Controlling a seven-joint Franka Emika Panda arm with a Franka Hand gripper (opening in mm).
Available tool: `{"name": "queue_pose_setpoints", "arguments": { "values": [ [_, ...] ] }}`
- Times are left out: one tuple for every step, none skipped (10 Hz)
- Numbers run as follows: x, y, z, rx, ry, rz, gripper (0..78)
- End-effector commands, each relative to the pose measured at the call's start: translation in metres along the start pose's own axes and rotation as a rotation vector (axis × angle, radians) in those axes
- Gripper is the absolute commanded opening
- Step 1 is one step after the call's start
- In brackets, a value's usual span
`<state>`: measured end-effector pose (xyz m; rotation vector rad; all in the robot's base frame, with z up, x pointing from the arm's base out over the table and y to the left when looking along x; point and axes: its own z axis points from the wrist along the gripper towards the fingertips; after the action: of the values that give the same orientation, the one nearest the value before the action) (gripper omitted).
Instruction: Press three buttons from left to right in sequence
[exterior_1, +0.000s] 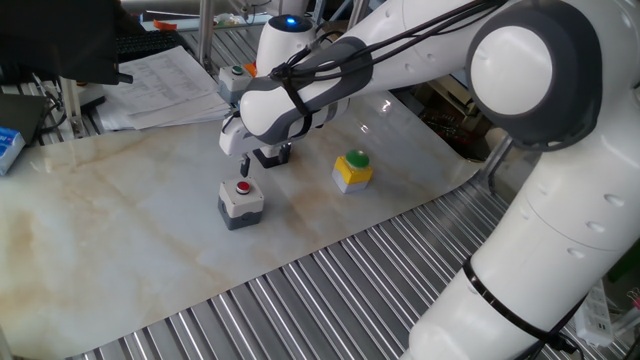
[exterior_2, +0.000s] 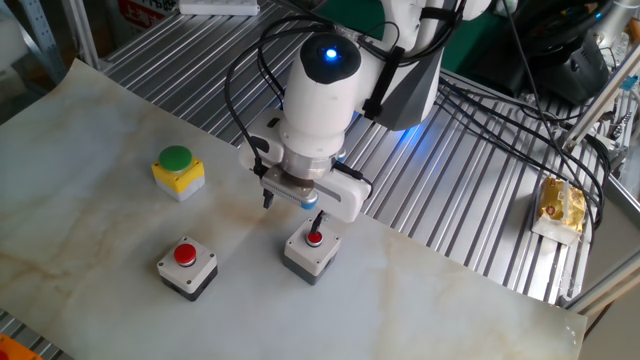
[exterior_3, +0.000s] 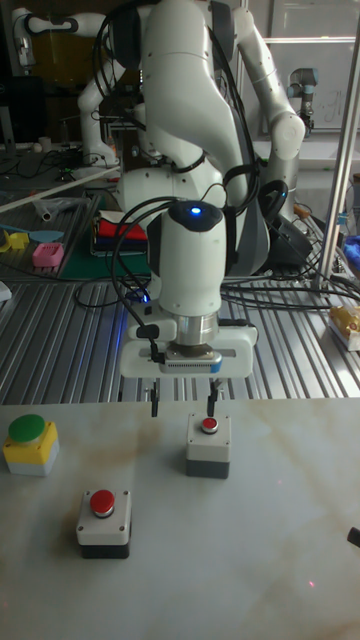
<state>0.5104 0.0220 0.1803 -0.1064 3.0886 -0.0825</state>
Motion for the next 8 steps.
{"name": "queue_pose_setpoints", "arguments": {
  "values": [
    [0.0011, 0.0012, 0.0047, 0.004, -0.009, 0.003, 77.4],
    [0.0011, 0.0015, 0.0058, 0.004, -0.01, 0.003, 77.4],
    [0.001, 0.0016, 0.0063, 0.004, -0.01, 0.003, 77.4],
    [0.001, 0.0016, 0.0064, 0.004, -0.01, 0.003, 77.4],
    [0.0009, 0.0015, 0.0066, 0.004, -0.01, 0.003, 77.4],
    [0.0004, 0.0011, 0.0071, 0.004, -0.01, 0.004, 77.4],
    [-0.0012, 0.0, 0.0075, 0.003, -0.01, 0.003, 77.4],
    [-0.0025, -0.0014, 0.0081, 0.003, -0.01, 0.0, 77.4]
  ]
}}
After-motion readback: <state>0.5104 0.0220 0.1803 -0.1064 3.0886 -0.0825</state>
